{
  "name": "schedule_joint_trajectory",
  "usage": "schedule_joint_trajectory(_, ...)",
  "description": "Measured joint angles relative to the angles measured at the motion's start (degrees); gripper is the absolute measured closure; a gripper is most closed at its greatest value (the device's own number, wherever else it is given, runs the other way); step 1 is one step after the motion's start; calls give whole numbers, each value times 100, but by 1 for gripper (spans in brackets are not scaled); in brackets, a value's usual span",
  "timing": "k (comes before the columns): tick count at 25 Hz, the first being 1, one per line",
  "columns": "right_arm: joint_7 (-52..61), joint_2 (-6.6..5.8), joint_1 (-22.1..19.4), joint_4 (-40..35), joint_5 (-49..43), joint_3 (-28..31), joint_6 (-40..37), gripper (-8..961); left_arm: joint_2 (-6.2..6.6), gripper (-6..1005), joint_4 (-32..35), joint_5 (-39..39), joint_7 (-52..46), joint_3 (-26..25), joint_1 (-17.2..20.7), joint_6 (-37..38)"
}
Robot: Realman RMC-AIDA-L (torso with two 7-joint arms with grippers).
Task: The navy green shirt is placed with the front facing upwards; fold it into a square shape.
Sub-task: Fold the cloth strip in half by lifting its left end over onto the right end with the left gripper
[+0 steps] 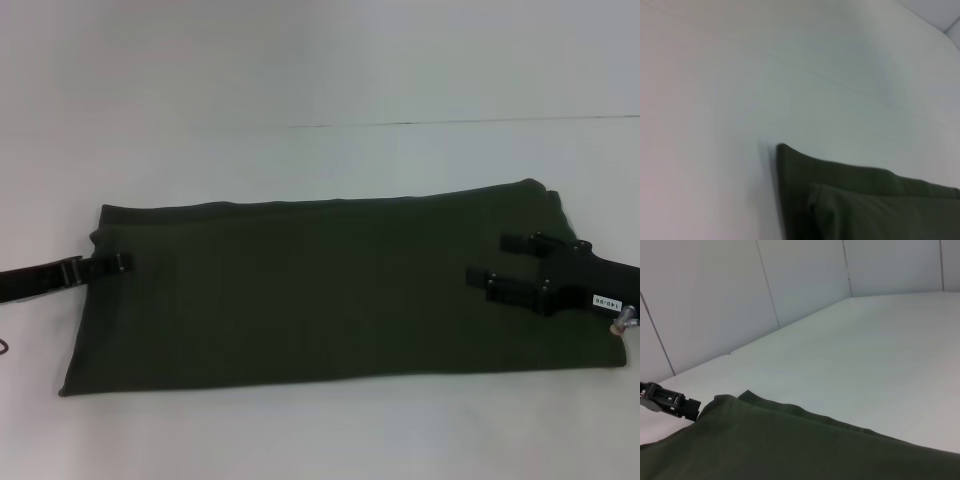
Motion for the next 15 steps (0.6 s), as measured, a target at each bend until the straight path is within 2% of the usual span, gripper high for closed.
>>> schedule_joint_trajectory(7, 14, 0, -2, 0, 0, 0, 38, 87, -19, 85, 288, 3, -47, -32, 86, 15)
schedule_joint_trajectory(15, 16, 0, -2, 0, 0, 0, 51, 86, -24, 86, 233, 145, -61, 8, 112, 37)
